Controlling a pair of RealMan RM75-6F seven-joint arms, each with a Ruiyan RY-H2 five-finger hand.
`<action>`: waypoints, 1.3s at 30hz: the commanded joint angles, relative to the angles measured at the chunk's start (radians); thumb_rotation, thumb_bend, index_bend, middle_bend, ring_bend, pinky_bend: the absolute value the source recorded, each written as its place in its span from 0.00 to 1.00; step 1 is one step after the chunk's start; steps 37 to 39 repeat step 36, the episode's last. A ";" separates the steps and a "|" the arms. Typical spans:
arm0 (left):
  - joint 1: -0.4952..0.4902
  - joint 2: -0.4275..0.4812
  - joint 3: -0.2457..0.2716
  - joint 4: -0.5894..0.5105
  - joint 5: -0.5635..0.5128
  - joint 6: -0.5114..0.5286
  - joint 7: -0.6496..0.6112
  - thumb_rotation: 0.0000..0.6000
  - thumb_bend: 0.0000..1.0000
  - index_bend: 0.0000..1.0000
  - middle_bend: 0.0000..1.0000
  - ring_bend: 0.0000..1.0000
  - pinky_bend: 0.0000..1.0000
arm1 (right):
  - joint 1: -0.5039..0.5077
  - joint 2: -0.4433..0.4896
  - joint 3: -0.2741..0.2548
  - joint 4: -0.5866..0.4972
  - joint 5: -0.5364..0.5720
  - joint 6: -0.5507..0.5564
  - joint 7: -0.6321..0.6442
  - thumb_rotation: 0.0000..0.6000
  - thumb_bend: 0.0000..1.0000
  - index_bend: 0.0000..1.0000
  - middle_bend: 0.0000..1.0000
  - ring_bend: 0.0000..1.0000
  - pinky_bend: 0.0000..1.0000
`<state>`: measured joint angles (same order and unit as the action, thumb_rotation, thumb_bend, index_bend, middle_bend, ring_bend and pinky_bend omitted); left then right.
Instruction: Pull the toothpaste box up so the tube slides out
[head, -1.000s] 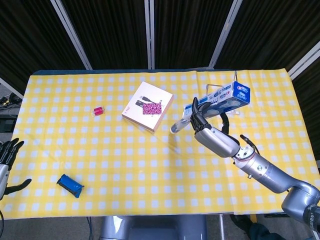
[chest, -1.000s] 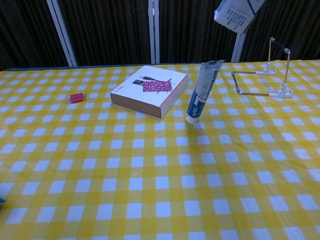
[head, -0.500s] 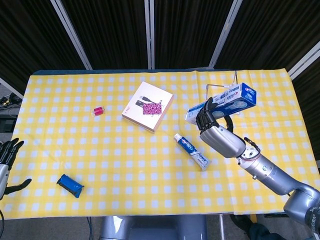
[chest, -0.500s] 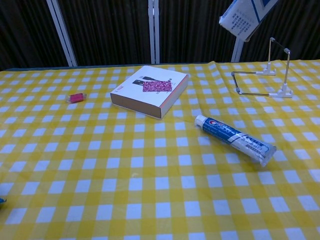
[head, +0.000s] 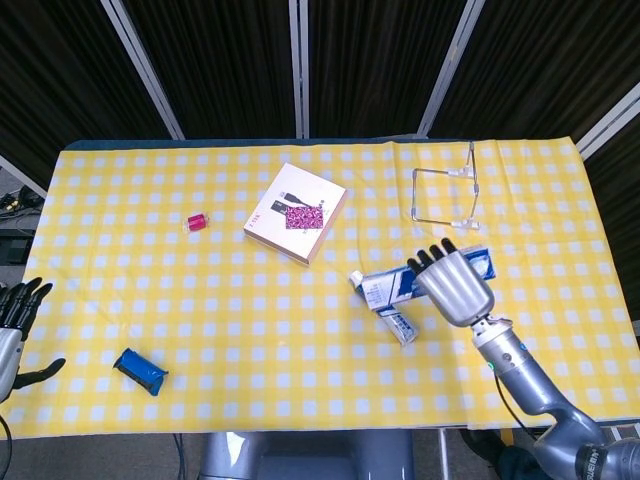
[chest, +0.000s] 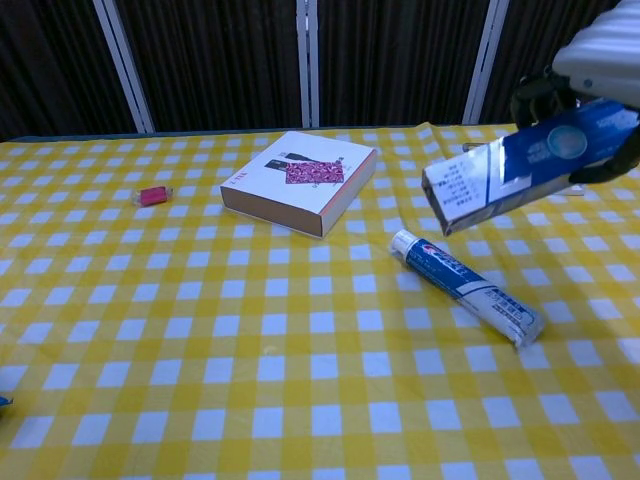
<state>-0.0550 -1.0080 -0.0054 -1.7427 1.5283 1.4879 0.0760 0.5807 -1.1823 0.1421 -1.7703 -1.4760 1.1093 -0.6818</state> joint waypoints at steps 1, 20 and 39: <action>-0.002 -0.004 -0.002 0.002 -0.008 -0.006 0.006 1.00 0.00 0.00 0.00 0.00 0.00 | 0.016 -0.048 -0.040 -0.016 0.013 -0.071 0.027 1.00 0.36 0.48 0.51 0.45 0.45; -0.007 0.003 -0.006 0.009 -0.023 -0.018 -0.021 1.00 0.00 0.00 0.00 0.00 0.00 | 0.036 0.041 -0.106 -0.170 -0.026 -0.131 0.065 1.00 0.00 0.00 0.00 0.00 0.00; 0.030 0.018 0.001 -0.006 0.049 0.081 -0.048 1.00 0.00 0.00 0.00 0.00 0.00 | -0.307 0.109 -0.187 0.204 -0.261 0.500 0.497 1.00 0.00 0.00 0.00 0.00 0.00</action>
